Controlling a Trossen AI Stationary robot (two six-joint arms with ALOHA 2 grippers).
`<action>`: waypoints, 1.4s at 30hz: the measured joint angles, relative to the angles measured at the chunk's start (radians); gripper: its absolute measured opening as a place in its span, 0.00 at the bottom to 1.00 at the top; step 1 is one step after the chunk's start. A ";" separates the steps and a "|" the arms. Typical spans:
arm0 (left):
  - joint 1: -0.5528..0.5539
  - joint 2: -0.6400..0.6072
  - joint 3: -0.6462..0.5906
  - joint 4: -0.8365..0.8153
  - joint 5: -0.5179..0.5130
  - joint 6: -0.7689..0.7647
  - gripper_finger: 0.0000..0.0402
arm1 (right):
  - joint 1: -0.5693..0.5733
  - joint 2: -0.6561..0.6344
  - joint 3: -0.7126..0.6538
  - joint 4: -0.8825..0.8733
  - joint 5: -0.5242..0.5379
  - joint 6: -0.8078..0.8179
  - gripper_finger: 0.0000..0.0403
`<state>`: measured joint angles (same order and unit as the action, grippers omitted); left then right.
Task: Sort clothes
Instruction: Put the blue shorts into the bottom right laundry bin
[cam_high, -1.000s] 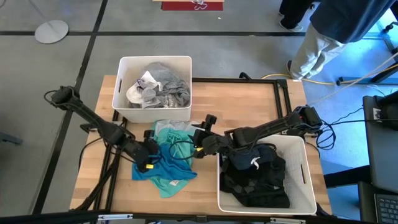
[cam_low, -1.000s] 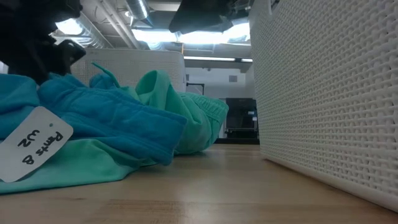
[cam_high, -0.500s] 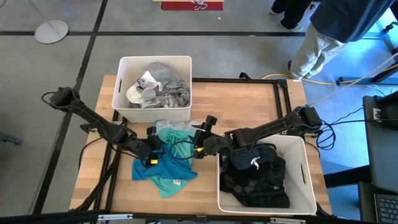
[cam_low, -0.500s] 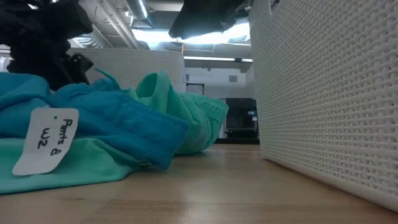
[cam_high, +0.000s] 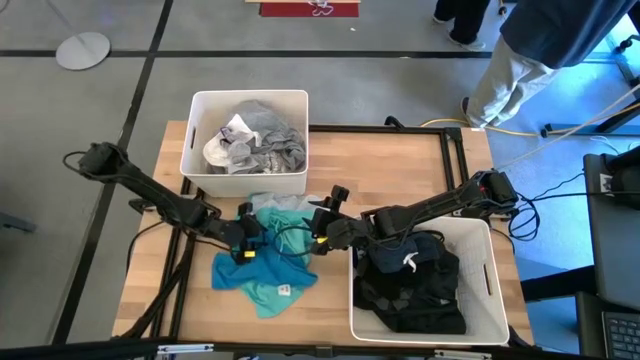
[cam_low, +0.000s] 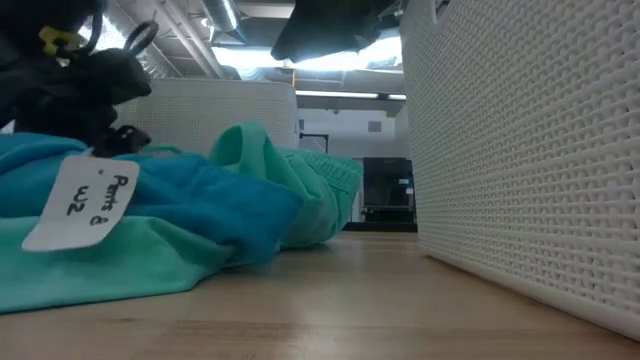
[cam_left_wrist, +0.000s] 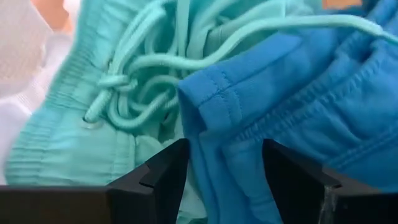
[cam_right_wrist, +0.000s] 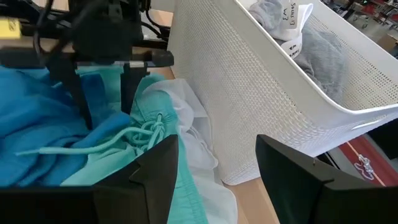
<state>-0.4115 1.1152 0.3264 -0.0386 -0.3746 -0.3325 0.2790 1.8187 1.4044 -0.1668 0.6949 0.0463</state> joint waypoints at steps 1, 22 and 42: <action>0.001 0.007 -0.007 0.009 0.001 0.000 0.48 | 0.000 0.000 0.000 0.002 0.000 0.000 0.54; -0.001 0.077 0.058 0.019 0.252 0.065 0.02 | 0.002 0.000 0.000 0.015 0.000 0.009 0.54; -0.001 -0.270 0.247 -0.196 0.235 0.205 0.02 | 0.002 -0.001 0.000 0.008 0.000 0.009 0.54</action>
<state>-0.4126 0.8455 0.5732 -0.2349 -0.1394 -0.1270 0.2806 1.8175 1.4044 -0.1585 0.6945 0.0555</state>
